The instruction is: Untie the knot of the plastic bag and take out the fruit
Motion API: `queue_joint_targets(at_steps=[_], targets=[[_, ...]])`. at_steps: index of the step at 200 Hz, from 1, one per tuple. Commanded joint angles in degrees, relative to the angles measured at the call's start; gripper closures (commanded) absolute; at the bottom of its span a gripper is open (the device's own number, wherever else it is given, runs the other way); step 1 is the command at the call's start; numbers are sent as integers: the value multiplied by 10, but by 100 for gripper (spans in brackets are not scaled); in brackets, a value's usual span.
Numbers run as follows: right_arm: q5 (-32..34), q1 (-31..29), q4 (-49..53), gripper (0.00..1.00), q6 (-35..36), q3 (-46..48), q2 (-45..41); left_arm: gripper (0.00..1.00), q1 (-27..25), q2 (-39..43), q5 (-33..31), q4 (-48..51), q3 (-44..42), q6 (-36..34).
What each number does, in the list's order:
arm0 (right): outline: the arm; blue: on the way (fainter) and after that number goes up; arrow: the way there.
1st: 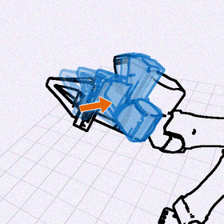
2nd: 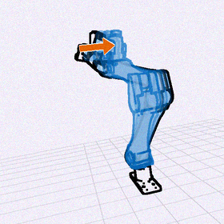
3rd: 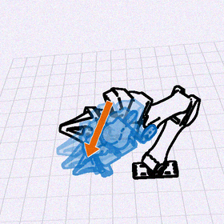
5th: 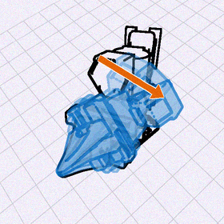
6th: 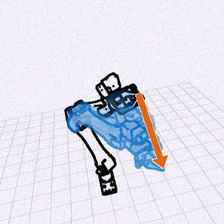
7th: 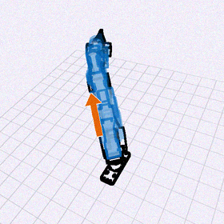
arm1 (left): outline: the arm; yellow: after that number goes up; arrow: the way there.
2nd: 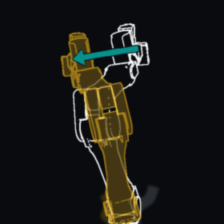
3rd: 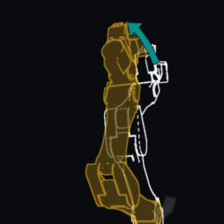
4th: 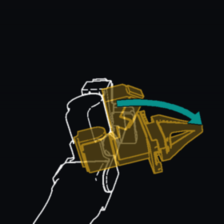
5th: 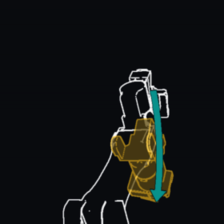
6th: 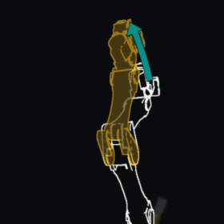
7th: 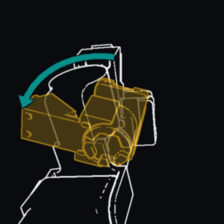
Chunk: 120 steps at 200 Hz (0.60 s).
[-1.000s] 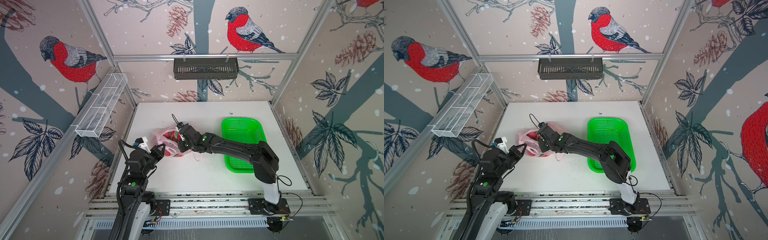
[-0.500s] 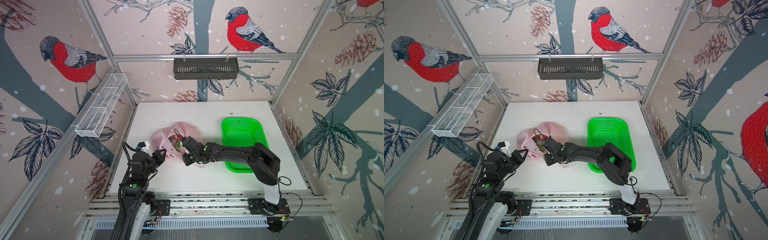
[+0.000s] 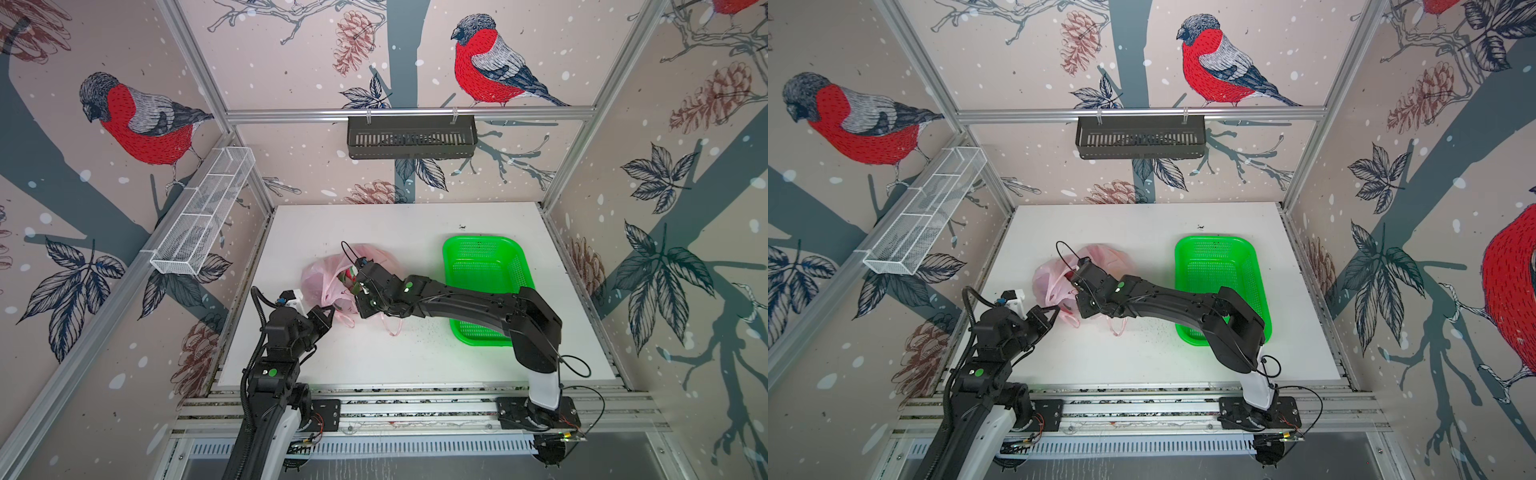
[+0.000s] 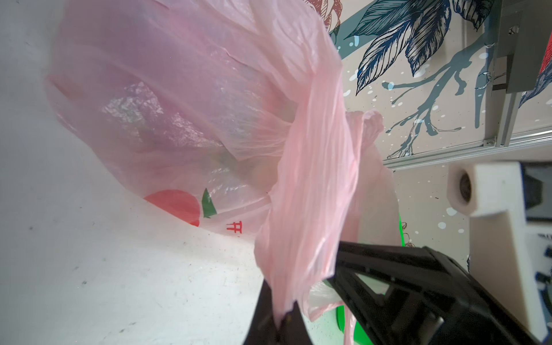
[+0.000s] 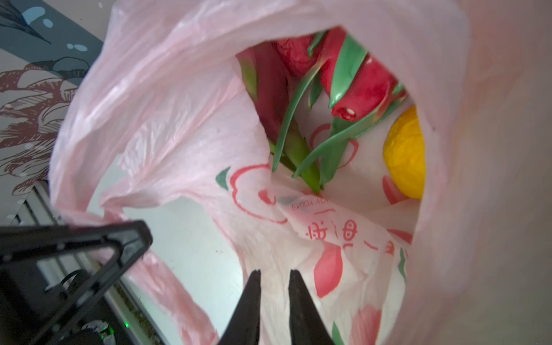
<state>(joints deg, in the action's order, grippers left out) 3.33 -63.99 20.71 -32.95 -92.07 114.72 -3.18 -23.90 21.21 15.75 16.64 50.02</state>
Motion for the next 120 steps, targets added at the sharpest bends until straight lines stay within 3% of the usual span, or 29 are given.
queue_joint_targets(at_steps=[1,42,120], targets=[[51,4,21,80,6,-43,36,100,3,8,10,-7,-4,-1],[119,10,37,81,-6,-99,74,100,2,16,16,2,-5,-6],[232,28,68,81,-79,9,2,100,3,-17,44,-36,-11,-15]])
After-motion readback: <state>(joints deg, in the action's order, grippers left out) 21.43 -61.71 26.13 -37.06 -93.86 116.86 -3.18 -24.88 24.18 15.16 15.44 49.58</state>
